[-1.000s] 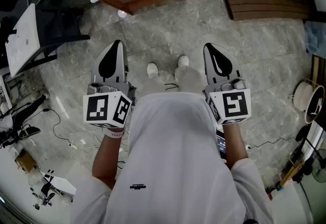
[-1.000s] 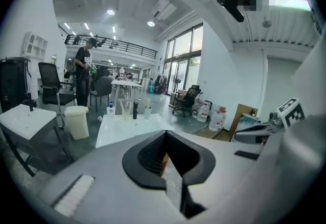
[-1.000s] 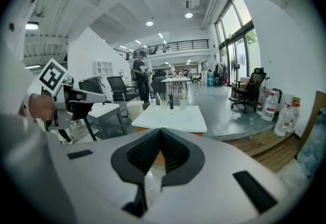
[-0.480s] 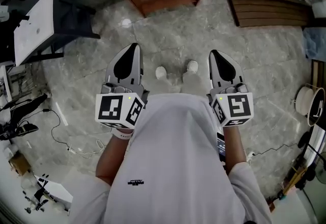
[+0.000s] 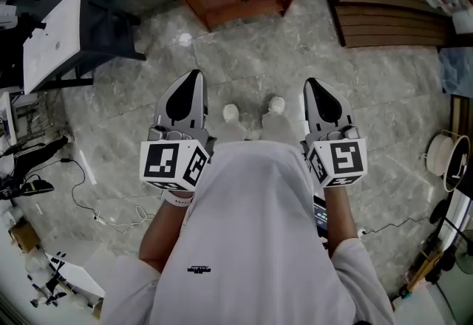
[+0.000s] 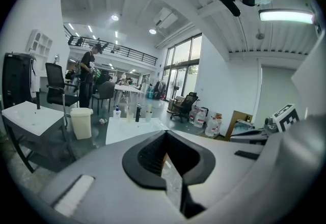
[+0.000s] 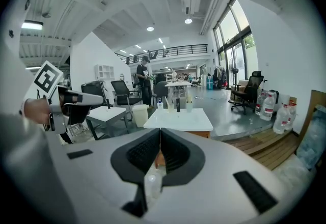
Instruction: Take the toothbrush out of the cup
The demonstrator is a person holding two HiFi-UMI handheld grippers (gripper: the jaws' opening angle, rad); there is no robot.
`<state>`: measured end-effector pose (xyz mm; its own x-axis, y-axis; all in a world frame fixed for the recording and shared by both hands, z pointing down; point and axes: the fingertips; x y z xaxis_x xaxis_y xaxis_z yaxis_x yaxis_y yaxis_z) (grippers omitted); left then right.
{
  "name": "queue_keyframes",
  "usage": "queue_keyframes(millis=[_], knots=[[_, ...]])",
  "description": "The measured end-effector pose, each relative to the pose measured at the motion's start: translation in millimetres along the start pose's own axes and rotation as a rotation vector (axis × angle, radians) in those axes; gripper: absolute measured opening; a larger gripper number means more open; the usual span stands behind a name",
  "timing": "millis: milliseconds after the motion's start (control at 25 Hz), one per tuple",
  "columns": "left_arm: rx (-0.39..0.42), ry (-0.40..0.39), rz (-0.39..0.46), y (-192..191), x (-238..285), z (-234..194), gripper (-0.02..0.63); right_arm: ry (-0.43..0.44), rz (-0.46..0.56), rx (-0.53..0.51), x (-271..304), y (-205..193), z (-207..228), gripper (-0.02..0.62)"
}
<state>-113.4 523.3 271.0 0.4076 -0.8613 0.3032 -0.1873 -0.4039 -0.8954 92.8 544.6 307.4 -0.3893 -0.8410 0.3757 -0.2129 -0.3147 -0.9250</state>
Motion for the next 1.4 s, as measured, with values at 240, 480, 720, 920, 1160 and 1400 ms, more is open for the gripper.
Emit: queue_keyframes(millis=[240, 480, 720, 920, 1160, 1400], knots=[[0.015, 0.023, -0.004, 4, 25, 22, 0.006, 0.031, 0.018, 0.013, 6, -1, 30, 0.006], [0.019, 0.060, 0.014, 7, 75, 50, 0.006, 0.067, 0.044, 0.028, 24, -3, 90, 0.006], [0.014, 0.115, -0.003, 16, 127, 44, 0.006, 0.110, 0.040, -0.009, 73, 2, 138, 0.006], [-0.002, 0.136, -0.016, 31, 171, 18, 0.006, 0.121, 0.022, -0.012, 120, 17, 160, 0.006], [-0.026, 0.112, -0.020, 65, 256, -42, 0.006, 0.118, 0.010, -0.030, 217, 50, 175, 0.006], [-0.005, 0.037, -0.045, 124, 353, -109, 0.006, 0.080, 0.018, 0.008, 334, 108, 187, 0.006]])
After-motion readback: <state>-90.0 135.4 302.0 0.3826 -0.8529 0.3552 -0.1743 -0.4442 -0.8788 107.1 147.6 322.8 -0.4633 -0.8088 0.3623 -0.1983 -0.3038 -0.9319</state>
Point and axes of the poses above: the fingertips, and each gripper's own axes: x forward along the fingers, z to its right, y out of its top, and after that the axes turned 8 degrees about -x, right-handed
